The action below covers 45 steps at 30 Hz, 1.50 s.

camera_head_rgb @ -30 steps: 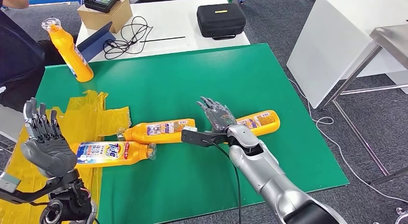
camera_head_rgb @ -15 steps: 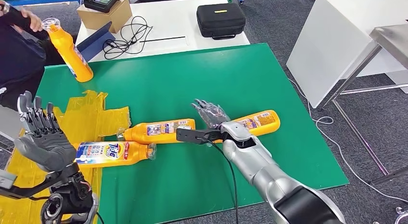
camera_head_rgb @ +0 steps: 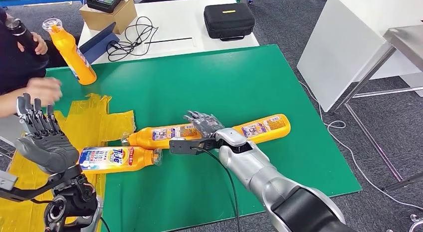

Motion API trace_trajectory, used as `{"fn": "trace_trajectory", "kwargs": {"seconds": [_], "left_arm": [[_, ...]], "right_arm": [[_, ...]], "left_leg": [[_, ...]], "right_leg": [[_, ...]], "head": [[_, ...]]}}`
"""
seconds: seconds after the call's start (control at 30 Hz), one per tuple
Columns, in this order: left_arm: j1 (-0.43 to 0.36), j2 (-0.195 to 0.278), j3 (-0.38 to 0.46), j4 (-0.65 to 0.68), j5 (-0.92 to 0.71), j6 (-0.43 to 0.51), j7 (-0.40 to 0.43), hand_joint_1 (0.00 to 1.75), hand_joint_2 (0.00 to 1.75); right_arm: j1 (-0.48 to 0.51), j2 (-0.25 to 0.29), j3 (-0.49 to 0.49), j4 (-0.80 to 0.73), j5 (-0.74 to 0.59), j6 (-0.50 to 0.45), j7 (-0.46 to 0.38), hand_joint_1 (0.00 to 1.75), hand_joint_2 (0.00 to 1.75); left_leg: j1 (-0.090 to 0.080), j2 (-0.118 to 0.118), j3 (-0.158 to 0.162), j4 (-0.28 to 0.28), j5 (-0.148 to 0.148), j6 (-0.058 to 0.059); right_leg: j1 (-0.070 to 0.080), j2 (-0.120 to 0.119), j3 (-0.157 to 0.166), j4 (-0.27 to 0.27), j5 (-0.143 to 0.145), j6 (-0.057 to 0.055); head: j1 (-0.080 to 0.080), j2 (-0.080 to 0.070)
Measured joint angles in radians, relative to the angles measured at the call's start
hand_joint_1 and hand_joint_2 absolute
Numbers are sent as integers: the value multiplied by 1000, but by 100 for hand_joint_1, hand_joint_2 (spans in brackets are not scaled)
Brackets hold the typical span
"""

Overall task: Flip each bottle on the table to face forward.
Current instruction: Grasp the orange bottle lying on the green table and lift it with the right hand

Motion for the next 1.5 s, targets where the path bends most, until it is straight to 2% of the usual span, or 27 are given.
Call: {"fn": "trace_trajectory", "kwargs": {"seconds": [0.23, 0.4, 0.43, 0.53, 0.57, 0.77, 1.13, 1.43, 1.5], "left_arm": [[-2, -8, 5, 6, 1, 0, -6, 0, 0], [-3, -17, 6, 10, 2, 0, -7, 0, 0], [-3, -18, 6, 12, 2, 0, -7, 0, 0], [-3, -21, 7, 14, 4, -1, -6, 0, 0], [-3, -22, 8, 14, 5, -1, -6, 0, 0], [-7, -32, 16, 14, 14, -10, 5, 0, 0], [-17, -47, 25, 19, 19, -46, 17, 0, 0], [-17, -55, 32, 23, 15, -59, 19, 0, 0], [-17, -56, 35, 26, 13, -60, 21, 0, 0]], "right_arm": [[-15, 24, 16, 46, 10, 12, 10, 0, 175], [-17, 42, 49, 90, 63, 18, 78, 0, 175], [-18, 44, 57, 98, 74, 18, 92, 36, 175], [-21, 47, 78, 120, 97, 33, 122, 167, 175], [-22, 47, 84, 127, 106, 45, 135, 175, 175], [-27, 43, 116, 163, 148, 96, 190, 175, 175], [-23, 35, 133, 178, 161, 101, 208, 175, 175], [-15, 23, 127, 178, 145, 16, 213, 175, 175], [-13, 22, 118, 178, 137, -34, 207, 175, 175]], "left_leg": [[0, 0, 0, 0, 0, 0], [0, 0, 0, 0, 0, 0], [0, 0, 0, 0, 0, 0], [0, 0, 0, 0, 0, 0], [0, 0, 0, 0, 0, 0], [0, 1, 5, 0, -1, 0], [0, 0, 12, 0, -1, 0], [0, 1, 13, 0, -1, 0], [0, 0, 13, 0, -1, 0]], "right_leg": [[0, 0, 0, 0, 0, 0], [0, 0, 0, 0, 0, 0], [0, 0, 0, 0, 0, 0], [0, 0, 0, 0, 0, 0], [0, 0, 0, 0, 0, 0], [0, 0, 3, -1, 0, 0], [0, 0, 10, -1, 0, 0], [0, 0, 11, -1, 0, 0], [0, 0, 12, -1, 0, 0]], "head": [[0, 0], [0, 0], [0, 0], [0, 0], [0, 0], [0, 0], [0, 0], [0, 0], [0, 0]]}}
